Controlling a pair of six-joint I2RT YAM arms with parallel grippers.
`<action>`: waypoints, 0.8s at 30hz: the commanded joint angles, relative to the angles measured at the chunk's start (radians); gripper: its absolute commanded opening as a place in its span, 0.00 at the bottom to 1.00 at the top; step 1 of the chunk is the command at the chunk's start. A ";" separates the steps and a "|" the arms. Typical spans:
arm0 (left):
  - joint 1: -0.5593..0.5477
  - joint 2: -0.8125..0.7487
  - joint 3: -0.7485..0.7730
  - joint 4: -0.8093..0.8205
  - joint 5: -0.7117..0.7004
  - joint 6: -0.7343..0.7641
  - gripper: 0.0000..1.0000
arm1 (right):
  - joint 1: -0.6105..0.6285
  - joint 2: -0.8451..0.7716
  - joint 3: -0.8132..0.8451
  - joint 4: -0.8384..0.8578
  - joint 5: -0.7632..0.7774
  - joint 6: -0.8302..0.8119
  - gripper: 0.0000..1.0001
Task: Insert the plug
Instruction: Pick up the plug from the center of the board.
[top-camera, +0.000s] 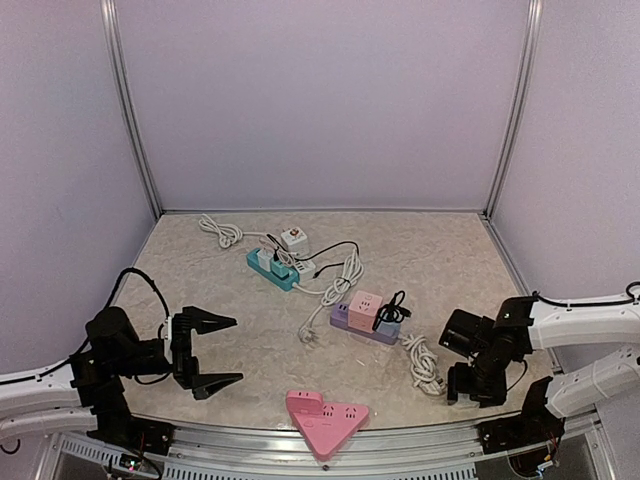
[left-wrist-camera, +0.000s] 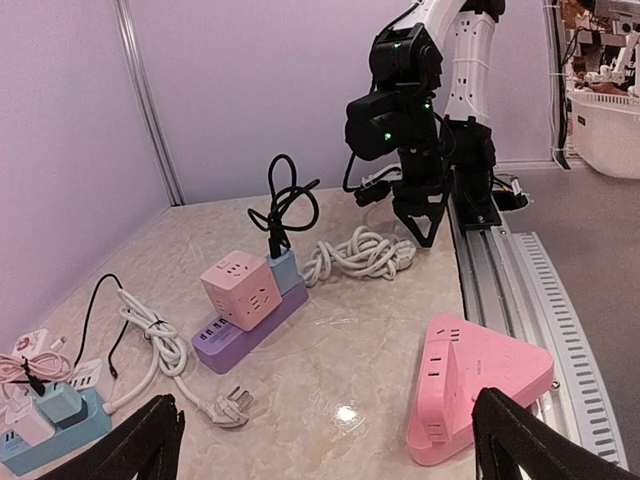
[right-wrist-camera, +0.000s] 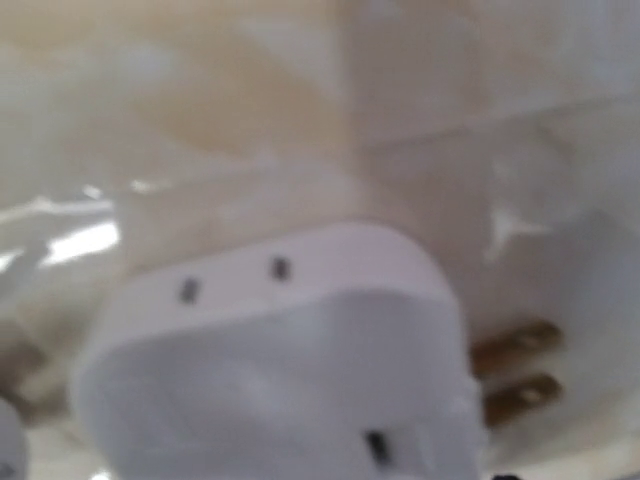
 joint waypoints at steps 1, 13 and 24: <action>0.009 0.002 -0.007 -0.011 0.021 0.011 0.99 | -0.013 -0.006 -0.029 0.096 0.001 -0.013 0.70; 0.018 0.010 -0.005 -0.015 0.034 0.009 0.99 | -0.032 0.082 -0.028 0.119 0.013 -0.081 0.67; 0.027 0.020 0.015 0.002 0.009 -0.021 0.99 | -0.032 -0.035 0.077 0.025 0.137 -0.128 0.16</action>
